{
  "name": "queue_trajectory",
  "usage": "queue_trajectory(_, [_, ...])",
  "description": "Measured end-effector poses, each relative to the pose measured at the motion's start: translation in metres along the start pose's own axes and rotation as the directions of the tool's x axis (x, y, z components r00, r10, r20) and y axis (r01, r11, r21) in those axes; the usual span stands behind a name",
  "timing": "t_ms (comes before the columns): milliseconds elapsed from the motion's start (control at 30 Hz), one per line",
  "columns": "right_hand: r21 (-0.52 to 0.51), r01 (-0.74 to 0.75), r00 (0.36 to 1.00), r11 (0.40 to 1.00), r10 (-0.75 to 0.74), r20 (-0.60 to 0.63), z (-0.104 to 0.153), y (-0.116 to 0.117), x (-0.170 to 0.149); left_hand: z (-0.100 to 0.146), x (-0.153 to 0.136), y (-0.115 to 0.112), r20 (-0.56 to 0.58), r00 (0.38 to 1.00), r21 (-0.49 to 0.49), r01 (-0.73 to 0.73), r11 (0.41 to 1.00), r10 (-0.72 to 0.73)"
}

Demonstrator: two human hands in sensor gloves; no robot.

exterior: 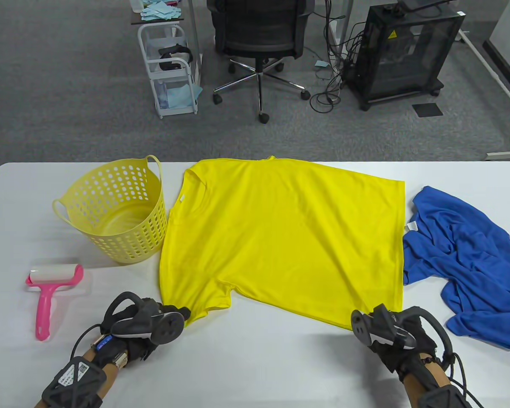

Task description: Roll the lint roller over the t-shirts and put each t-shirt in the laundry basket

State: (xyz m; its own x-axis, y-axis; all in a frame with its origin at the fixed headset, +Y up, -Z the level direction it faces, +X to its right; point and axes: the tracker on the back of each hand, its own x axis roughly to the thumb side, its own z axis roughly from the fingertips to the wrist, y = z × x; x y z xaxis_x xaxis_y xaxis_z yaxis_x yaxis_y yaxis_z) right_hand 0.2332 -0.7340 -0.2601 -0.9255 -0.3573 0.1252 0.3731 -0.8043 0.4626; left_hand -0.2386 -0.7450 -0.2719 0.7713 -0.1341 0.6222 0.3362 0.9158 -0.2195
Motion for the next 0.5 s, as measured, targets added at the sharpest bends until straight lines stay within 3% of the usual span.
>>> queue_trajectory(33, [0.003,0.018,0.999,1.0,-0.018,-0.043,0.002,-0.006,-0.004,0.002,-0.001,0.002,0.002,1.0,-0.056,-0.022,0.998,0.023])
queue_trajectory(100, [-0.219,0.002,0.988,0.976,-0.036,-0.151,0.009,-0.031,-0.011,0.007,-0.009,0.018,-0.051,0.994,-0.241,-0.105,0.965,0.096])
queue_trajectory(133, [-0.319,0.0,0.984,0.948,-0.058,-0.17,0.01,-0.04,-0.01,0.007,-0.013,0.027,-0.084,0.987,-0.197,-0.151,0.969,0.137])
queue_trajectory(167, [-0.45,0.021,0.975,0.893,-0.118,-0.188,0.009,-0.05,-0.007,0.004,-0.019,0.039,-0.105,0.971,-0.077,-0.222,0.972,0.214])
queue_trajectory(200, [-0.513,0.081,0.966,0.855,-0.194,-0.171,0.006,-0.056,-0.002,-0.001,-0.023,0.049,-0.111,0.955,0.03,-0.272,0.962,0.274])
queue_trajectory(233, [-0.573,0.194,0.941,0.796,-0.316,-0.12,-0.003,-0.062,0.007,-0.01,-0.026,0.059,-0.137,0.928,0.198,-0.317,0.928,0.346])
queue_trajectory(300, [-0.525,0.354,0.894,0.774,-0.445,-0.053,-0.021,-0.063,0.024,-0.03,-0.025,0.064,-0.157,0.885,0.45,-0.33,0.83,0.437])
queue_trajectory(333, [-0.415,0.463,0.854,0.783,-0.52,-0.028,-0.039,-0.06,0.04,-0.046,-0.022,0.064,-0.159,0.882,0.499,-0.317,0.807,0.444])
queue_trajectory(367, [-0.35,0.502,0.837,0.79,-0.546,-0.031,-0.047,-0.056,0.049,-0.057,-0.02,0.062,-0.189,0.885,0.479,-0.297,0.826,0.427])
queue_trajectory(433, [-0.198,0.515,0.844,0.834,-0.533,-0.051,-0.065,-0.044,0.071,-0.085,-0.012,0.047,-0.334,0.906,0.292,-0.165,0.942,0.262])
queue_trajectory(500, [-0.16,0.454,0.882,0.877,-0.467,-0.057,-0.071,-0.036,0.08,-0.097,-0.006,0.032,-0.375,0.921,0.143,-0.06,0.988,0.11])
